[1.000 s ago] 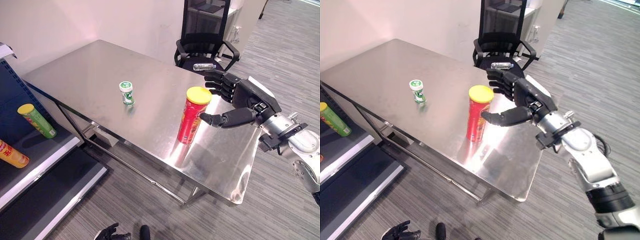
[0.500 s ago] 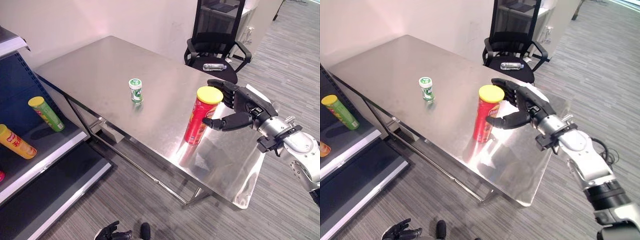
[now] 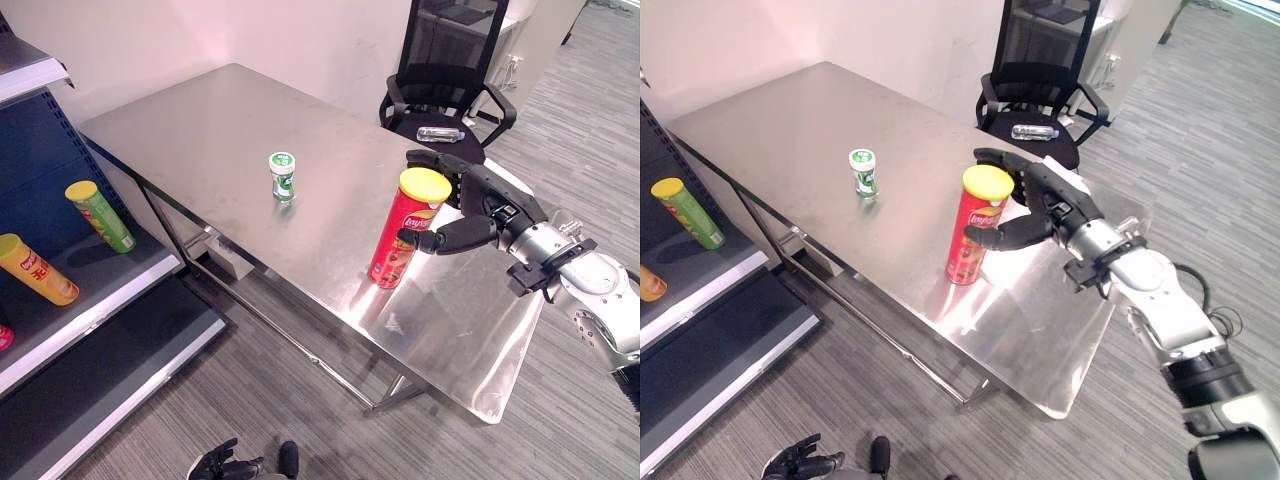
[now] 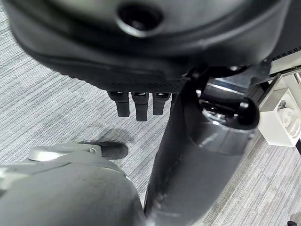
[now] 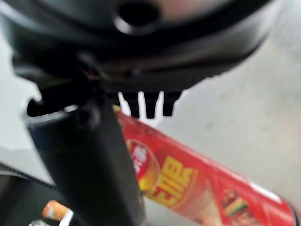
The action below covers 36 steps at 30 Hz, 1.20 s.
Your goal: Put the goods on the table back onto the shelves and tidy them up.
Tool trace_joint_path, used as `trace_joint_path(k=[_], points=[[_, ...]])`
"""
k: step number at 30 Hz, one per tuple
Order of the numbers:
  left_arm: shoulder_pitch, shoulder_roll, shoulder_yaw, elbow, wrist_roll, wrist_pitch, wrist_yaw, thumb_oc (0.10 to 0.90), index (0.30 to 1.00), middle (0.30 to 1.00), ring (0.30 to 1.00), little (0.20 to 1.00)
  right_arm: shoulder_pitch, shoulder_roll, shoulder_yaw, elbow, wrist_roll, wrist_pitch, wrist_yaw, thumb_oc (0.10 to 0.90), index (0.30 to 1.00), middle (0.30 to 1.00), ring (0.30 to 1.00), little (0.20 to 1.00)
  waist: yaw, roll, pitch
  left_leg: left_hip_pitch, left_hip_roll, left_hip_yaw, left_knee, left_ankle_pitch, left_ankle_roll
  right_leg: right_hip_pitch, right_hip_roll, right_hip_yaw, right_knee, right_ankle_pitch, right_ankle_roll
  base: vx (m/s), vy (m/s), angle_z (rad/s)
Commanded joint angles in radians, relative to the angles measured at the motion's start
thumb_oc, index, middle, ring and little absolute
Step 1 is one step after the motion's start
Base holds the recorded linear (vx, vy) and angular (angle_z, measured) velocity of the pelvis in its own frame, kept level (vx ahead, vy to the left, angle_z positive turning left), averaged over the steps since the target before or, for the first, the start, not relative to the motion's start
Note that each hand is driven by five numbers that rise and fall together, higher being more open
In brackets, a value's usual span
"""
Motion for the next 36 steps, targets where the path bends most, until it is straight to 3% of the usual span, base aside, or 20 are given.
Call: trace_joint_path(k=[1, 8, 13, 36], points=[[-0.021, 0.016, -0.091, 0.032, 0.016, -0.020, 0.005, 0.800, 0.900, 0.900, 0.900, 0.900, -0.172, -0.037, -0.022, -0.019, 0.028, -0.065, -0.038, 0.800, 0.900, 0.900, 0.900, 0.900, 0.033, 0.020, -0.053, 0.058, 0.106, 0.035, 0.005, -0.045, -0.112, 0.034, -0.044, -0.048, 0.006, -0.012, 0.067, 0.00, 0.000, 0.00], [-0.029, 0.018, -0.092, 0.051, 0.022, -0.022, 0.005, 0.800, 0.900, 0.900, 0.900, 0.900, -0.208, -0.084, 0.019, -0.025, 0.038, -0.060, -0.021, 0.800, 0.900, 0.900, 0.900, 0.900, 0.029, 0.016, -0.057, 0.061, 0.109, 0.040, 0.005, -0.046, -0.113, 0.034, -0.043, -0.044, 0.006, -0.013, 0.065, 0.00, 0.000, 0.00], [-0.034, 0.022, -0.088, 0.070, 0.029, -0.025, 0.005, 0.800, 0.900, 0.900, 0.900, 0.900, -0.302, -0.175, 0.116, -0.029, 0.024, -0.052, -0.002, 0.800, 0.900, 0.900, 0.900, 0.900, 0.028, 0.003, -0.061, 0.063, 0.113, 0.043, 0.005, -0.047, -0.115, 0.035, -0.041, -0.042, 0.006, -0.014, 0.065, 0.00, 0.000, 0.00], [-0.053, 0.022, -0.076, 0.123, 0.049, -0.027, 0.007, 0.800, 0.900, 0.900, 0.900, 0.900, -0.366, -0.242, 0.228, -0.017, 0.011, -0.029, 0.032, 0.800, 0.900, 0.900, 0.900, 0.900, 0.028, -0.015, -0.063, 0.062, 0.119, 0.042, 0.005, -0.046, -0.121, 0.033, -0.033, -0.042, 0.006, -0.019, 0.063, 0.00, 0.000, 0.00]])
